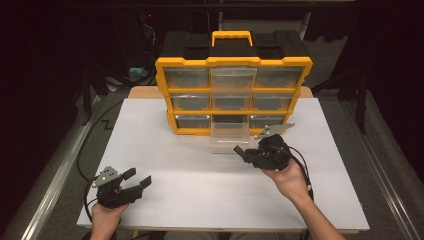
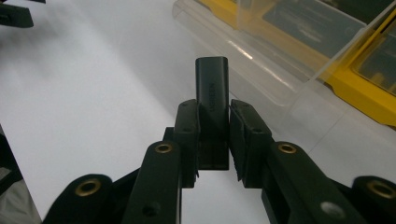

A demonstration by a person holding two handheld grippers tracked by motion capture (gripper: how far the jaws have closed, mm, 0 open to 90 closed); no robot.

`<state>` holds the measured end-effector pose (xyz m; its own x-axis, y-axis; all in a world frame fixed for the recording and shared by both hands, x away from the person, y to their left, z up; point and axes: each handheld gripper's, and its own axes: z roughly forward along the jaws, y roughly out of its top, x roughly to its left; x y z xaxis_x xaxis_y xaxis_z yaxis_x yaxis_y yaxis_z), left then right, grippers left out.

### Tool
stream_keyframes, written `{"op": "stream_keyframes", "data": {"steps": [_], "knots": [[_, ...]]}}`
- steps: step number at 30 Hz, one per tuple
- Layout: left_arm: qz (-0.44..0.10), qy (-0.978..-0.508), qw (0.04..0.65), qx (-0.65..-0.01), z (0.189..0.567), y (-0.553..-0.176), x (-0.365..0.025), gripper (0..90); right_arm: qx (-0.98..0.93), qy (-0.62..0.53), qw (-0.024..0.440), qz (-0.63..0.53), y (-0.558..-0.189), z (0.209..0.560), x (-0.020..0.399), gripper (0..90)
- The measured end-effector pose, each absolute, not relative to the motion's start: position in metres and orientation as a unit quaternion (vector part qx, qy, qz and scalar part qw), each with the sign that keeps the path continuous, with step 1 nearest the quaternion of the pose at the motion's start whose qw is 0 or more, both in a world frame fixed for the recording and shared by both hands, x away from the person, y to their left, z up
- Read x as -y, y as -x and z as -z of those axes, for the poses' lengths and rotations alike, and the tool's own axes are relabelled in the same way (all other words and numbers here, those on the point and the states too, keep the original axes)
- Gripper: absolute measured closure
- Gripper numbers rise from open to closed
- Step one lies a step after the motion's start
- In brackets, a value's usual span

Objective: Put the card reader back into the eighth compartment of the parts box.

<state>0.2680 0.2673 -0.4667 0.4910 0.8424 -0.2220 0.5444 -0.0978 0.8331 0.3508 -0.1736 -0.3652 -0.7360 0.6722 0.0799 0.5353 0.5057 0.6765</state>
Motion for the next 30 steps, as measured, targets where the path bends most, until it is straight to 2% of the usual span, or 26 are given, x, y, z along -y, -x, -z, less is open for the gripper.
{"op": "stream_keyframes", "data": {"steps": [30], "knots": [[-0.157,-0.725,0.472,-0.476,0.467,-0.268,-0.268,28.3,-0.854,-0.375,0.127,-0.339,-0.402,0.345,0.155,74.0]]}}
